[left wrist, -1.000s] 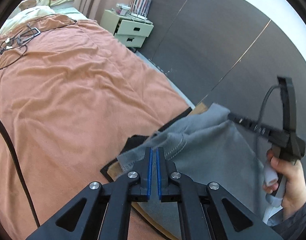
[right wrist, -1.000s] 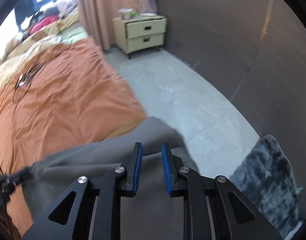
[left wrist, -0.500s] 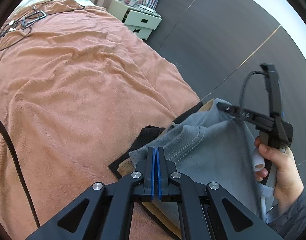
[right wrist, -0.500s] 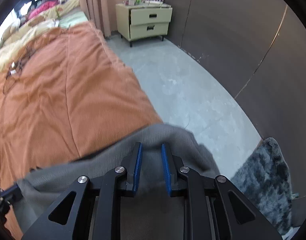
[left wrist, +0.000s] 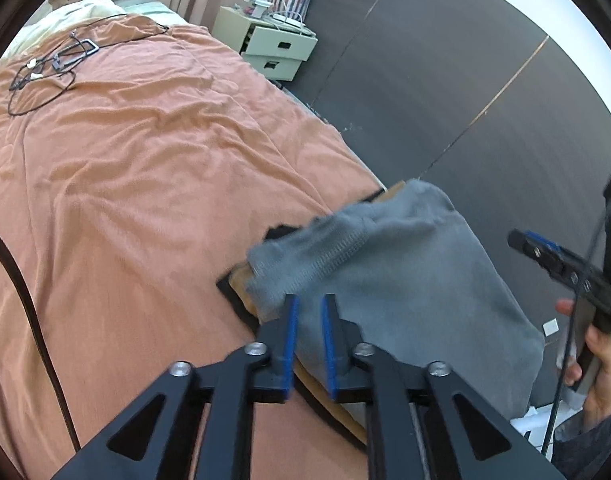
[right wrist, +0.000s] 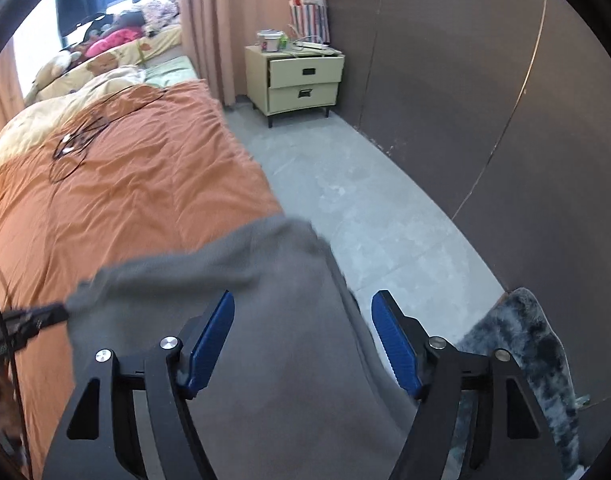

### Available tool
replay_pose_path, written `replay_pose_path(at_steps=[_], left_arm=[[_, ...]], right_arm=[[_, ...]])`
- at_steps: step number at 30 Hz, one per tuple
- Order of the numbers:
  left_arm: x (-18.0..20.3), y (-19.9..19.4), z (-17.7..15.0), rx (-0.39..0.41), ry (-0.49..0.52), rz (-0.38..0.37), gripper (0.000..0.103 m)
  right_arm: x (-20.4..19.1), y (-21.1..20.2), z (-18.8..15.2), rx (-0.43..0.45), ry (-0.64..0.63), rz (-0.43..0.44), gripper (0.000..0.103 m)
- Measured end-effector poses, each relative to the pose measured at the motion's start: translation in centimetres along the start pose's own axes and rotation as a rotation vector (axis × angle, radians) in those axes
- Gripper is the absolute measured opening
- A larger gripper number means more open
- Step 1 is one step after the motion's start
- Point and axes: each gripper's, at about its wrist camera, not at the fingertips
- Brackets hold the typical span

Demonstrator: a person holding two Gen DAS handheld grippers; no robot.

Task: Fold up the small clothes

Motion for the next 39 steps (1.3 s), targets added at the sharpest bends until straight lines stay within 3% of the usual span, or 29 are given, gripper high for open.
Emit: replay_pose_path(at_steps=[2,8,11,15,16,21,23,25,28,32,36,39], left_arm=[[0.5,-0.4,-0.7,-0.005,0.003,0.009,0.027],[2.4,-0.9,-2.9,-0.046,0.032,0.011,0.028],[3.6,-1.0,-4.3,-0.073,0.071,0.016,0.028],[4.7,-1.3,-5.8,-0.084,0.109,0.038,0.029],[4.9,-1.4,-6.1,-0.090,0.113,0.041,0.029],[5.9,-1.6,-7.6,-0.127,0.128,0.053,0.032],[6.3,-1.7,-8.2,-0.137,0.132,0.053,0.052],[7.1,-1.9,-8.8,-0.132,0.141,0.049,0.059],[8.3,-2.1,-9.7,-0.140,0.159,0.043,0.059],[9.9,-2.0,-11.0,-0.155,0.194,0.030,0.059],[10.7,-1.5,-12.2,-0.158,0.229,0.033,0.065],[10.8,-0.9,-12.7,-0.165,0.257,0.031,0.066]], right_arm=[[0.0,-1.2,-2.2,-0.014,-0.005,0.012,0.070],[2.1,-2.5,-6.5,-0.071,0.001,-0.004,0.070],[3.5,-2.4,-7.6,-0.095,0.017,-0.083,0.070],[6.8,-2.9,-8.3,-0.071,0.140,-0.196,0.060],[7.6,-3.3,-8.7,-0.059,0.190,-0.182,0.059],[7.1,-5.9,-9.4,-0.016,0.210,-0.265,0.059],[5.8,-7.2,-10.3,0.023,0.220,-0.233,0.059],[4.0,-8.3,-11.2,0.058,0.179,-0.180,0.059],[1.5,-8.7,-11.7,0.069,0.117,-0.122,0.058],[0.3,-7.2,-12.5,0.026,0.090,-0.060,0.044],[2.5,-4.6,-13.5,-0.016,0.128,-0.075,0.036],[4.4,-3.9,-14.2,0.001,0.199,-0.070,0.033]])
Point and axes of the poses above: each gripper's, at about its wrist camera, not at the fingertips, and y roughly the way its jaws point, x to its right, z to its top, and after that the axes turned 11 degrees about z, right-handed
